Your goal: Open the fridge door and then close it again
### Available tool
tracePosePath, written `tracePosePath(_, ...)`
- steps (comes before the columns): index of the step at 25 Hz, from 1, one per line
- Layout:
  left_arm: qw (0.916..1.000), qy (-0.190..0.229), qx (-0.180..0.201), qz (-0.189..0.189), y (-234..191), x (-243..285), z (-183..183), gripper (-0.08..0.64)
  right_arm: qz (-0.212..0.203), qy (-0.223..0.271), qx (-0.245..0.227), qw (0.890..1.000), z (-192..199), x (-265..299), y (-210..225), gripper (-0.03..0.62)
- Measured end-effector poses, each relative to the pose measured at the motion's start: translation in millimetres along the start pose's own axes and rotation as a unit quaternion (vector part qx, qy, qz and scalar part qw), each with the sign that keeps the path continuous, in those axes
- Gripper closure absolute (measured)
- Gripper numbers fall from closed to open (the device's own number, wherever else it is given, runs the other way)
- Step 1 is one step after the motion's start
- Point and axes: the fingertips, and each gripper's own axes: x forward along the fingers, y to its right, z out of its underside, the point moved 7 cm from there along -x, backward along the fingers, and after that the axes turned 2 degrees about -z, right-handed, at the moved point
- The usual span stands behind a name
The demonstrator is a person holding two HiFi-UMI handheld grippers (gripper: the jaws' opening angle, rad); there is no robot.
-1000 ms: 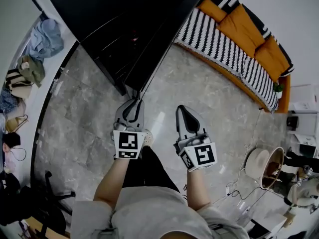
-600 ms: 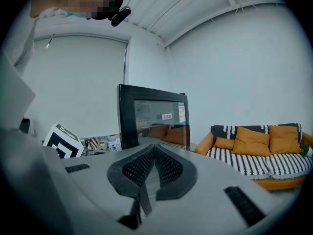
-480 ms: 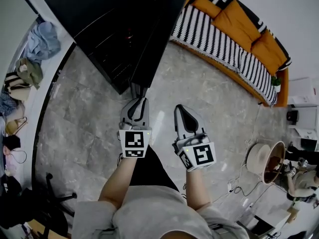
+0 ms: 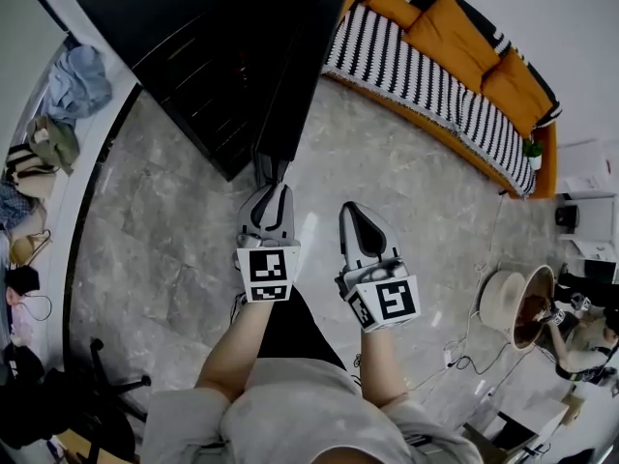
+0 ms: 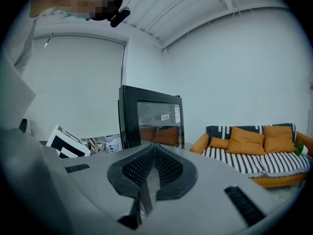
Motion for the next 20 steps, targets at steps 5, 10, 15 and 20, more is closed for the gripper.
tracePosePath(5,1.0000,-0.001,-0.003,-0.007,3,1,0,0.503,0.002,-0.001,0.002,1.000,4,-9,1,0.575)
tracePosePath(10,1.0000,-0.002,-0.005,-0.006,11,2,1,0.497,0.001,0.000,0.003,1.000,5,-14,1,0.575)
tracePosePath(15,1.0000,-0.003,-0.001,0.004,21,2,1,0.491,0.004,0.002,0.003,1.000,5,-18,3,0.575)
tracePosePath(20,0.9999,-0.005,0.003,0.012,23,2,2,0.488,0.006,0.002,0.003,1.000,4,-18,3,0.575)
